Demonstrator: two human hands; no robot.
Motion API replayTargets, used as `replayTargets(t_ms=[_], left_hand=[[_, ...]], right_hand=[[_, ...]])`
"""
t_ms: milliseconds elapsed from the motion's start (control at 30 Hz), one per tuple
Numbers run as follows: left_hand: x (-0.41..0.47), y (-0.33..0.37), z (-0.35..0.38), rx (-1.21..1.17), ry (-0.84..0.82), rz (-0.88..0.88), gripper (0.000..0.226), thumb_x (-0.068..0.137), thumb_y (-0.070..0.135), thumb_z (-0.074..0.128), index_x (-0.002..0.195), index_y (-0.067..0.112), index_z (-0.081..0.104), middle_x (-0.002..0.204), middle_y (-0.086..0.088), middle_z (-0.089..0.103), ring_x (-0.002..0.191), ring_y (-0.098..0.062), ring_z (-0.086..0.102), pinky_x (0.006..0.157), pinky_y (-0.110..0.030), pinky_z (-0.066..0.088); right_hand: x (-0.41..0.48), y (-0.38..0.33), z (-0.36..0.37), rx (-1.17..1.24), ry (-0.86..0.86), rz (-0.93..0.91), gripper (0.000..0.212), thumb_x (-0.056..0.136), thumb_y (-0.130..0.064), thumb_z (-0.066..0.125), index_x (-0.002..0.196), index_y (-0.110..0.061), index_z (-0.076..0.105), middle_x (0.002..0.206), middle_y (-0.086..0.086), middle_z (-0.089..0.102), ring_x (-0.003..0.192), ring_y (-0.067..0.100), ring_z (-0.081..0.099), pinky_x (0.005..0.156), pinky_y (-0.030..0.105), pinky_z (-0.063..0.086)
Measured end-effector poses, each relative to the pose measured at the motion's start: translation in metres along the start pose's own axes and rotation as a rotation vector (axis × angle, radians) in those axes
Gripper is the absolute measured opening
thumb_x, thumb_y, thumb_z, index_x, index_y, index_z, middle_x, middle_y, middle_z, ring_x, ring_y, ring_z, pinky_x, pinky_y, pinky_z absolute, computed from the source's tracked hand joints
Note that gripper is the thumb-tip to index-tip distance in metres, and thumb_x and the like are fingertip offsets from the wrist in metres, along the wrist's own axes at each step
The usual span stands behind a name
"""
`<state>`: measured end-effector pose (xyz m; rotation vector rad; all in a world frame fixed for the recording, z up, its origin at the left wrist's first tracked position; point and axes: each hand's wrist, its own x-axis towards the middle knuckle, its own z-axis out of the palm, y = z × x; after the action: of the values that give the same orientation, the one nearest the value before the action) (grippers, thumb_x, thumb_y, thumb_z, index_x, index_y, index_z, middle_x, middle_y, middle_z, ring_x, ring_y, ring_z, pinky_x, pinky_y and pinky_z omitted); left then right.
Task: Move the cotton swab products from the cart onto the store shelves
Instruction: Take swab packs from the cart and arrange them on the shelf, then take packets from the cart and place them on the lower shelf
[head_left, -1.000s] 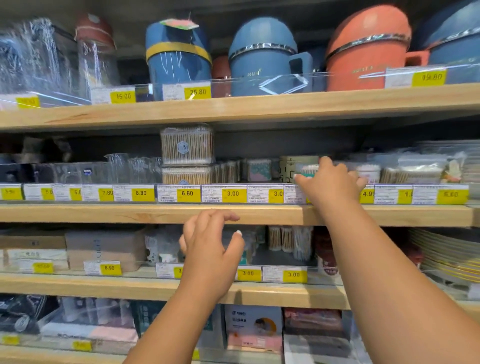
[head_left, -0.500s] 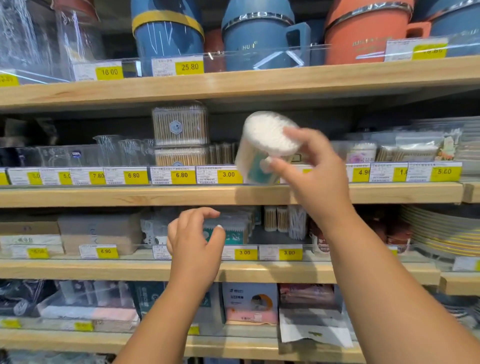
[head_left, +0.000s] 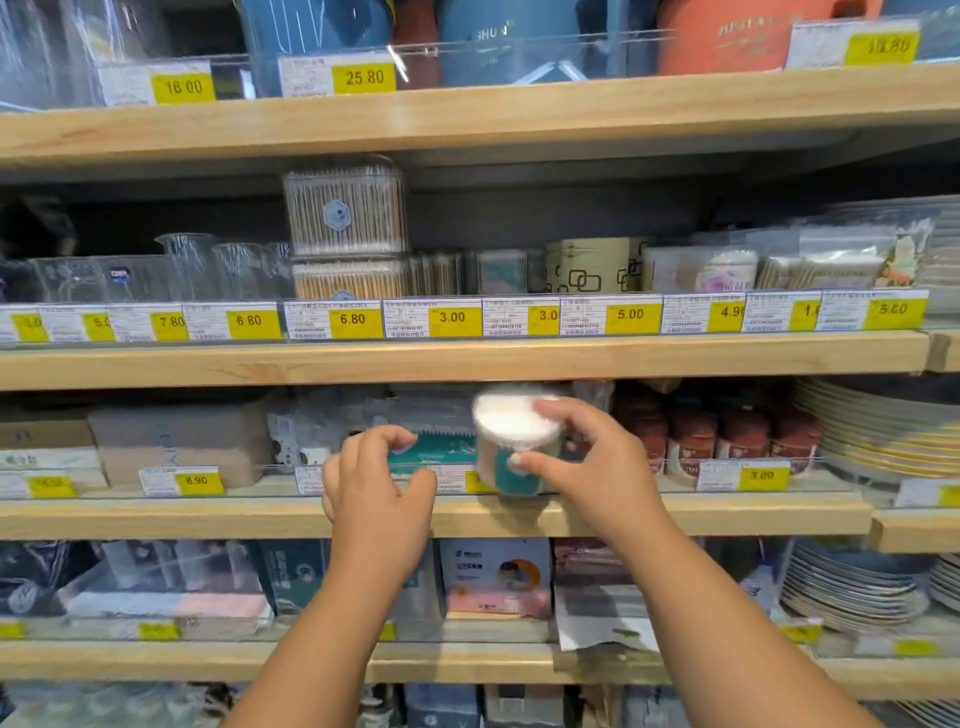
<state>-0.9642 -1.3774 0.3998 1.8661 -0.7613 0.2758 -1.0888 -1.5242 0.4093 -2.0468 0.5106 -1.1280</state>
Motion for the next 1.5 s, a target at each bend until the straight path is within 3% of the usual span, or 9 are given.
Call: replayTargets(t_ms=[167,233,367,600,767,900,1133,1367,1500], left_hand=[[0.002,-0.005,-0.001,0.01,-0.007,-0.011,0.03,0.082,0.011,0.056,0.103,0.031,0.049,0.11,0.008,0.047,0.119,-0.018,0.032,0.105,-0.042,0.03],[0.003,-0.006,0.0,0.011,-0.014,-0.012,0.03,0.082,0.011,0.056,0.103,0.032,0.049,0.11,0.009,0.047,0.12,-0.017,0.031,0.105,-0.042,0.03],[0.004,-0.008,0.001,0.031,-0.032,-0.011,0.031,0.083,0.012,0.056,0.102,0.034,0.048,0.111,0.012,0.045,0.118,-0.014,0.029,0.104,-0.044,0.032],[0.008,-0.018,0.001,0.072,-0.033,-0.005,0.03,0.084,0.014,0.056,0.102,0.036,0.047,0.111,0.014,0.043,0.12,-0.015,0.029,0.102,-0.035,0.029],[0.006,-0.028,0.001,0.085,-0.032,0.001,0.031,0.084,0.011,0.056,0.102,0.035,0.046,0.11,0.014,0.042,0.12,-0.014,0.029,0.1,-0.033,0.026],[0.003,-0.05,-0.011,0.113,0.011,-0.049,0.031,0.083,0.012,0.057,0.102,0.033,0.047,0.112,0.011,0.043,0.119,-0.019,0.032,0.101,-0.036,0.028],[-0.035,-0.13,-0.059,0.188,0.174,-0.259,0.024,0.081,0.019,0.056,0.101,0.031,0.049,0.111,0.005,0.049,0.116,-0.025,0.037,0.097,-0.032,0.028],[-0.137,-0.237,-0.147,0.398,0.353,-0.687,0.025,0.081,0.021,0.056,0.106,0.025,0.059,0.119,-0.001,0.054,0.119,-0.027,0.041,0.088,-0.026,0.023],[-0.217,-0.297,-0.199,0.485,0.343,-0.955,0.018,0.08,0.029,0.054,0.096,0.034,0.06,0.111,0.001,0.059,0.118,-0.033,0.047,0.087,-0.029,0.025]], right_hand=[[0.011,0.03,0.006,-0.097,0.302,0.093,0.047,0.076,-0.033,0.078,0.117,-0.022,0.06,0.112,-0.012,0.052,0.112,0.014,0.05,0.092,0.03,0.044],[0.022,0.035,0.01,-0.212,0.351,0.099,0.041,0.078,-0.035,0.076,0.108,-0.014,0.059,0.105,-0.002,0.051,0.107,0.023,0.05,0.083,0.033,0.042],[0.043,0.042,0.021,-0.453,0.209,0.226,0.04,0.08,-0.039,0.073,0.09,-0.004,0.055,0.097,0.016,0.057,0.1,0.034,0.051,0.07,0.035,0.037],[0.058,0.048,0.033,-0.724,0.034,0.276,0.052,0.086,-0.05,0.06,0.057,-0.009,0.05,0.071,0.01,0.054,0.088,0.032,0.061,0.068,0.033,0.037],[0.045,0.042,0.038,-0.81,0.127,0.218,0.043,0.088,-0.048,0.056,0.093,-0.006,0.064,0.102,0.018,0.058,0.107,0.035,0.047,0.088,0.041,0.033],[0.021,0.035,0.07,-0.513,0.276,-0.194,0.039,0.081,-0.037,0.051,0.109,-0.012,0.059,0.104,0.011,0.053,0.101,0.026,0.041,0.082,0.036,0.026],[-0.03,0.003,0.172,-0.185,-0.07,-0.482,0.034,0.078,-0.029,0.051,0.11,-0.018,0.054,0.1,0.005,0.055,0.096,0.022,0.047,0.08,0.034,0.029],[-0.13,-0.005,0.294,0.039,-0.595,-0.422,0.039,0.077,-0.027,0.05,0.114,-0.018,0.054,0.1,-0.005,0.044,0.096,0.019,0.048,0.084,0.029,0.029],[-0.199,-0.001,0.358,0.053,-0.922,-0.406,0.042,0.076,-0.025,0.053,0.117,-0.015,0.055,0.102,0.002,0.047,0.095,0.024,0.051,0.086,0.043,0.044]])
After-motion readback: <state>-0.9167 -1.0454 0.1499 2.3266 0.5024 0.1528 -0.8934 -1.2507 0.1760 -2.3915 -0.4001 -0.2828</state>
